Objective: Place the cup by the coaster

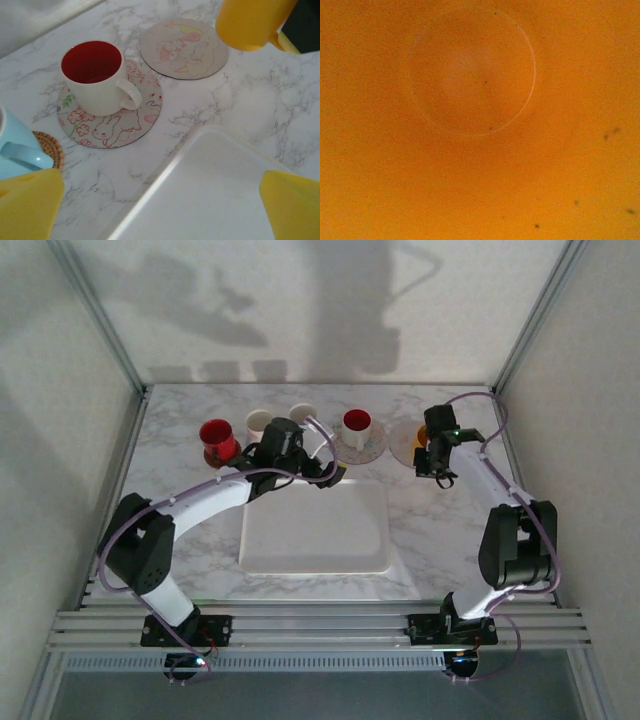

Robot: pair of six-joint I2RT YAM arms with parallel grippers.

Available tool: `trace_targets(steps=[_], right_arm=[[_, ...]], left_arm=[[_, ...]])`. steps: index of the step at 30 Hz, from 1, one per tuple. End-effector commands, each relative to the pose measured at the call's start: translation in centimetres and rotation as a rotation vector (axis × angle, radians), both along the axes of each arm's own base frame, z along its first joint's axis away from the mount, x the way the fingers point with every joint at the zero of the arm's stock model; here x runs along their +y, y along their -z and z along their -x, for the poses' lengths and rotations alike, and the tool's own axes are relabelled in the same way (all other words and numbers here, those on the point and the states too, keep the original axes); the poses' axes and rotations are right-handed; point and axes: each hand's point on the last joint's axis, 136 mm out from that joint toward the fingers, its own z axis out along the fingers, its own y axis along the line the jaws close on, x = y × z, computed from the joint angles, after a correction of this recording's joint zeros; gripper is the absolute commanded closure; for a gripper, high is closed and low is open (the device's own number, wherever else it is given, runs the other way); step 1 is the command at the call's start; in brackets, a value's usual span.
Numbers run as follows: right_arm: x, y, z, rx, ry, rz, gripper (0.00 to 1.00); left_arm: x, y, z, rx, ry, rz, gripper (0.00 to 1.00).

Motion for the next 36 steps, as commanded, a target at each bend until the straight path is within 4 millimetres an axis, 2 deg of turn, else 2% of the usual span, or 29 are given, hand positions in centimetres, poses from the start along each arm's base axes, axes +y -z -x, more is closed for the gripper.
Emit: trace_targets(steps=[1, 11, 22, 29, 36], right_arm=[[0.2, -2.3, -3.9, -0.122, 0.011, -0.043, 1.0], [-0.7, 0.6, -8.2, -0.093, 0.049, -0.048, 1.0], [-0.5, 3.1, -11.0, -0.058, 0.051, -0.043, 1.0], [-0.7, 4.5, -11.9, -0.027, 0.051, -0.023, 1.0], [-0.5, 5.6, -11.5, 0.021, 0.049, -0.035, 1.0]], left_arm=[[-1.6, -1.0, -0.5, -0.038, 0.046, 0.026, 0.0], [-2.8, 0.1, -1.1, -0.027, 0.061, 0.032, 0.0], [-2.7, 0.7, -1.0, -0.021, 0.057, 0.03, 0.0], [-2.6, 0.9, -0.9, -0.016, 0.056, 0.022, 0.0], [-2.4, 0.8, -0.7, -0.016, 0.054, 0.012, 0.0]])
